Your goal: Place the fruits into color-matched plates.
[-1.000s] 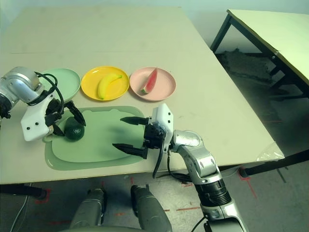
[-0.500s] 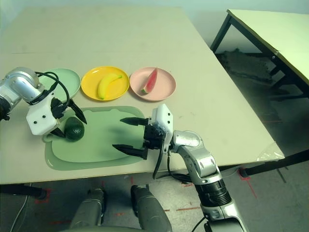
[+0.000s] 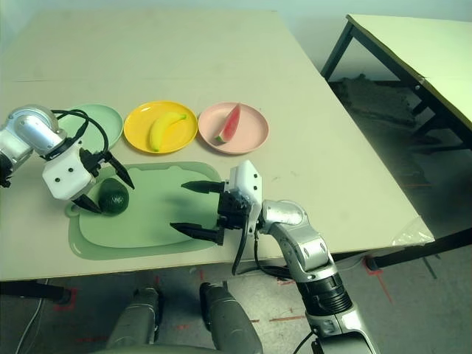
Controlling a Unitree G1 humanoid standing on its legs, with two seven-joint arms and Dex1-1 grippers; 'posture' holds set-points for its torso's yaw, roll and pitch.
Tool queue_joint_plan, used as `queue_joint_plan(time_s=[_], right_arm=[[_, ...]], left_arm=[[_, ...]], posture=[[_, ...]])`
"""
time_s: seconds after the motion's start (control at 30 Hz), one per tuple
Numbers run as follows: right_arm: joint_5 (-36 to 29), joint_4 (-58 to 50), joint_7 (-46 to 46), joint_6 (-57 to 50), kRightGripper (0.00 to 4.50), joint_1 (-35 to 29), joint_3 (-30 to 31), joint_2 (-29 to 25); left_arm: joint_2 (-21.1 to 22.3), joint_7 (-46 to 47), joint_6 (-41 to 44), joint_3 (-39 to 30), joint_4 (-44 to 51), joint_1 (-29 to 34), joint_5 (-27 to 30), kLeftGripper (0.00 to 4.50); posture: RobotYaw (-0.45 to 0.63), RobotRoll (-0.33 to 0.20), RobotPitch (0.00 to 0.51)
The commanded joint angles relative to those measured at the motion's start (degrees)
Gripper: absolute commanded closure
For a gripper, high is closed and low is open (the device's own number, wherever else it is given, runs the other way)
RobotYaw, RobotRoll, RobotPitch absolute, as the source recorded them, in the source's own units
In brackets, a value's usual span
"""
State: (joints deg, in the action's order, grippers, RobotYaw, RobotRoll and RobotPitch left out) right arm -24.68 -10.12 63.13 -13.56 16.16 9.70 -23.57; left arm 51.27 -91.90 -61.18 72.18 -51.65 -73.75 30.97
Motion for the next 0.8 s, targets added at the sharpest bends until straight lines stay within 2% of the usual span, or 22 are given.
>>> queue_joint_plan(time_s=[0.03, 0.13, 0.23, 0.27, 0.53, 0.8], right_arm=[[-0.3, 0.0, 0.1, 0.1, 0.02, -0.5, 0.4, -0.2], [-0.3, 0.0, 0.2, 0.1, 0.00, -0.5, 0.4, -0.3], [-0.5, 0.1, 0.2, -0.1, 0.00, -0.4, 0.3, -0.4], [-0.6, 0.0, 0.1, -0.1, 0.00, -0.3, 0.2, -0.4], [-0.7, 0.0, 0.1, -0.3, 0.00, 0.0, 0.2, -0.3], [-0.9, -0.3, -0.4, -0.7, 0.00, 1.1, 0.3, 0.2]], left_arm=[[0.8, -0.6, 0.6, 1.4, 1.1, 0.2, 0.6, 0.00], [1.3, -0.6, 1.3, 2.7, 1.8, 0.0, 1.1, 0.58], [1.9, -0.6, 1.7, 3.8, 2.5, -0.1, 1.5, 1.57], [2.1, -0.6, 1.6, 4.2, 2.8, -0.2, 1.6, 1.64], [2.8, -0.6, 1.8, 5.7, 3.5, -0.6, 2.6, 1.64], [2.4, -0.6, 2.2, 3.1, -2.5, -3.8, 1.2, 1.64]], posture=[[-0.16, 0.000, 0.180], [-0.16, 0.000, 0.179], [-0.16, 0.000, 0.180], [-0.16, 0.000, 0.180], [-0.16, 0.000, 0.184], [-0.15, 0.000, 0.180]])
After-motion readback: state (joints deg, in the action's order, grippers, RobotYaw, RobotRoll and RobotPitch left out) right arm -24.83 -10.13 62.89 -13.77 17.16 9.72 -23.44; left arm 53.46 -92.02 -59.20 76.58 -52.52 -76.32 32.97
